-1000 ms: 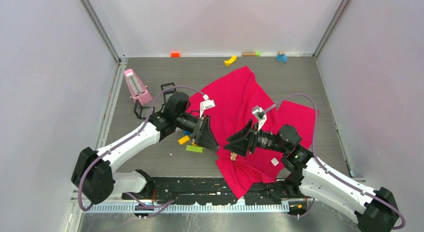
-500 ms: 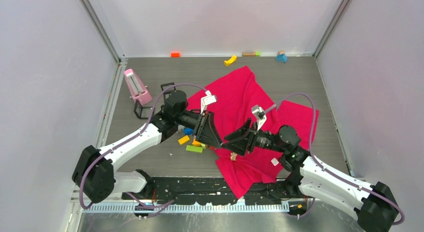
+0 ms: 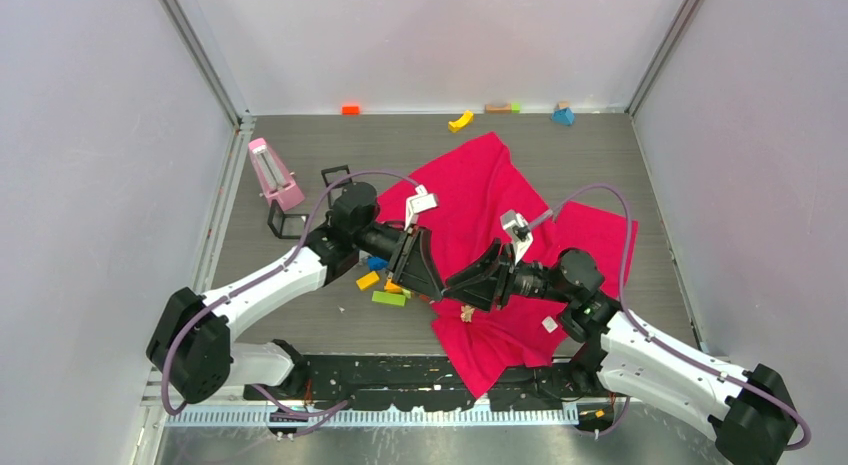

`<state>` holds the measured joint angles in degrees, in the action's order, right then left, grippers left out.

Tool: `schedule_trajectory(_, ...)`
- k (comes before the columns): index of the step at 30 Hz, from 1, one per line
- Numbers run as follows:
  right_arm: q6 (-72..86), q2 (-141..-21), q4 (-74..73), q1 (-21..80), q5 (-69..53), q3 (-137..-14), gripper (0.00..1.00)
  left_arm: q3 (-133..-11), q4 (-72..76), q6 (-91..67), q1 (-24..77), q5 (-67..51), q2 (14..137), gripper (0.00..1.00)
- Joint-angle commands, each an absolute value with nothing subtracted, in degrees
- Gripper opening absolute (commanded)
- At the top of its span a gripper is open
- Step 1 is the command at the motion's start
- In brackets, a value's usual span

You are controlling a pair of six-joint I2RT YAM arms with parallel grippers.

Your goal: Pin the brooch onto the clothing

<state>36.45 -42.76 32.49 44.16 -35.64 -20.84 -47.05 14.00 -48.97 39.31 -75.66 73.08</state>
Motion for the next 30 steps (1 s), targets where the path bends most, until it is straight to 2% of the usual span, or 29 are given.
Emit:
schedule_trajectory(1,34.4,-42.9,36.3,44.4,-37.1,-24.3,0.4,-47.9,16.3,-49.4,40.2,-77.4,73.3,0.28)
schedule_trajectory(4,34.4,-42.8,36.5,44.4,-37.9,-24.6,0.33,-47.8,16.3,-49.4,40.3,-77.4,73.6,0.29)
schedule_trajectory(7,34.1,-42.9,35.0,44.5,-38.4,-25.0,0.2,-47.6,16.3,-49.7,40.3,-77.7,74.1,0.29)
schedule_trajectory(13,33.6,-42.8,31.6,44.4,-39.1,-25.4,0.02,-47.5,16.7,-49.5,40.3,-77.0,73.7,0.3)
schedule_trajectory(22,30.4,-38.1,23.5,44.4,-34.3,-24.4,0.01,-47.4,13.0,-45.8,40.2,-74.0,73.3,0.44)
schedule_trajectory(27,27.1,-34.2,14.9,44.4,-26.6,-24.6,0.01,-49.4,1.8,-37.4,39.8,-69.1,73.9,0.43)
schedule_trajectory(30,28.2,-32.4,8.1,44.4,-18.2,-24.8,0.01,-48.6,2.5,-36.6,39.6,-65.0,73.5,0.4)
